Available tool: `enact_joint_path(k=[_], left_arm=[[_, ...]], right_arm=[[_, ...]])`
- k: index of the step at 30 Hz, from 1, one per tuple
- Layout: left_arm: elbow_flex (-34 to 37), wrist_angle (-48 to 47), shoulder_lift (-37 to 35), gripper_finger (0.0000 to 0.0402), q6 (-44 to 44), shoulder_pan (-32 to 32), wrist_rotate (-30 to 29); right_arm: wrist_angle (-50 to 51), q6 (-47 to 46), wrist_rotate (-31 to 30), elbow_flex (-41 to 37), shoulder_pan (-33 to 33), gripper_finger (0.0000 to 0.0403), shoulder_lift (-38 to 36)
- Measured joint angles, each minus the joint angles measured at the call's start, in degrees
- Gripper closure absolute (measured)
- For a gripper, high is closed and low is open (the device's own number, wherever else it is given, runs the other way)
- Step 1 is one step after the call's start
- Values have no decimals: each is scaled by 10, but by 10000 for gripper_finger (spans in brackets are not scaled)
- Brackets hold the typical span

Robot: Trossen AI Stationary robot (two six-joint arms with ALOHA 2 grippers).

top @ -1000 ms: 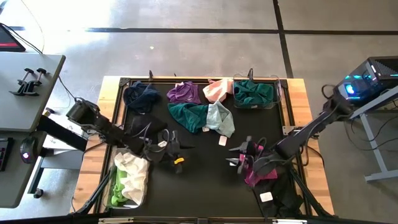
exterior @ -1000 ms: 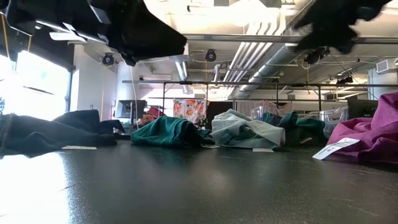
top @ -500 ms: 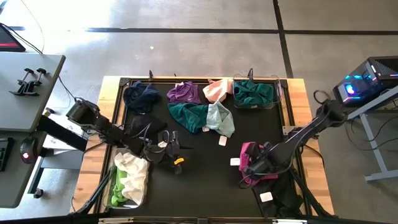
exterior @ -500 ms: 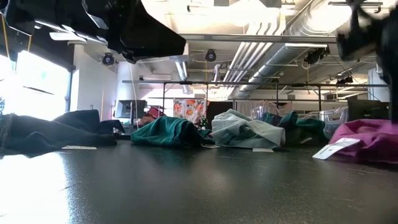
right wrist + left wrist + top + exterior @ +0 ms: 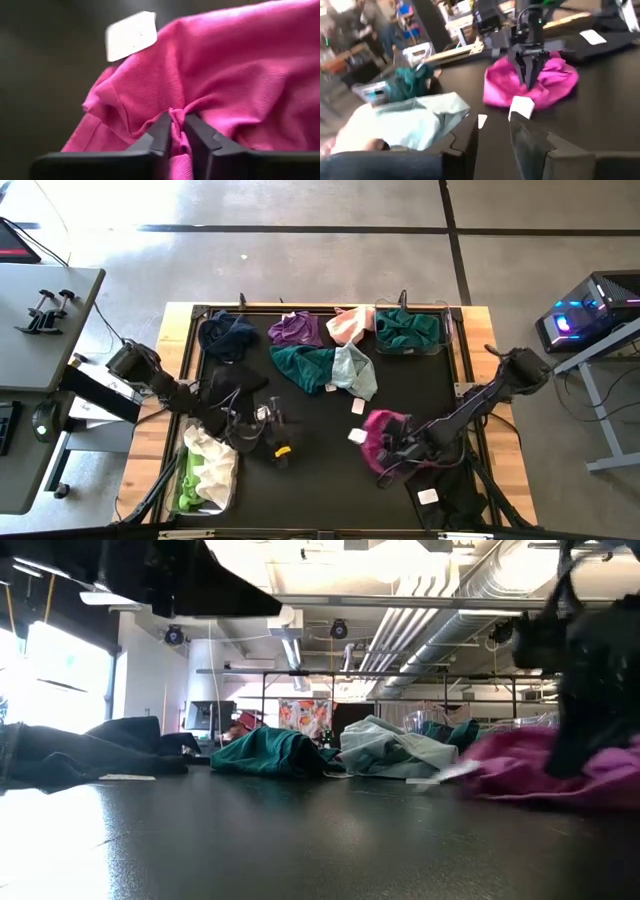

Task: Sort towels by color in basket
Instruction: Put the pink towel into the bottom transparent bin

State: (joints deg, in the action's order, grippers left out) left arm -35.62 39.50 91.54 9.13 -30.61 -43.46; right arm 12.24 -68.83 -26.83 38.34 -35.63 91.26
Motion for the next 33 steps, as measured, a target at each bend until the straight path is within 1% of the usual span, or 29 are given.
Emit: enact_joint_path(k=[2,4,8,11,13,15,17,21,23,25,28,31,33], left_arm=[[-10,2,7,321,36,-9,-5],[-25,2,17,330,63,-15,2],[-59,3,43,338,107,-13,80],[-86,9,63,336,144,-9,134],[-105,8,73,327,171,-9,151],[-122,10,80,311,197,-8,163],[-139,10,89,287,218,-8,162],[-165,11,112,230,264,0,162],[-169,5,125,204,275,7,147],[-175,8,141,182,275,17,135],[-174,7,162,163,248,34,110],[-174,0,182,159,193,48,79],[-174,4,193,159,154,56,73]], right_arm=[[-91,62,-25,-10,7,393,0],[-182,113,-48,-18,19,389,0],[-339,222,-79,-36,41,383,4],[-434,294,-105,-46,51,392,13],[-476,329,-112,-50,54,396,23],[-532,354,-117,-52,58,397,42],[-576,370,-115,-53,58,394,59],[-655,390,-77,-51,59,391,97],[-696,398,-69,-51,59,391,114],[-714,408,-67,-51,56,391,123],[-729,414,-61,-47,57,390,128],[-755,429,-55,-47,57,390,128],[-782,447,-47,-47,55,390,128]])
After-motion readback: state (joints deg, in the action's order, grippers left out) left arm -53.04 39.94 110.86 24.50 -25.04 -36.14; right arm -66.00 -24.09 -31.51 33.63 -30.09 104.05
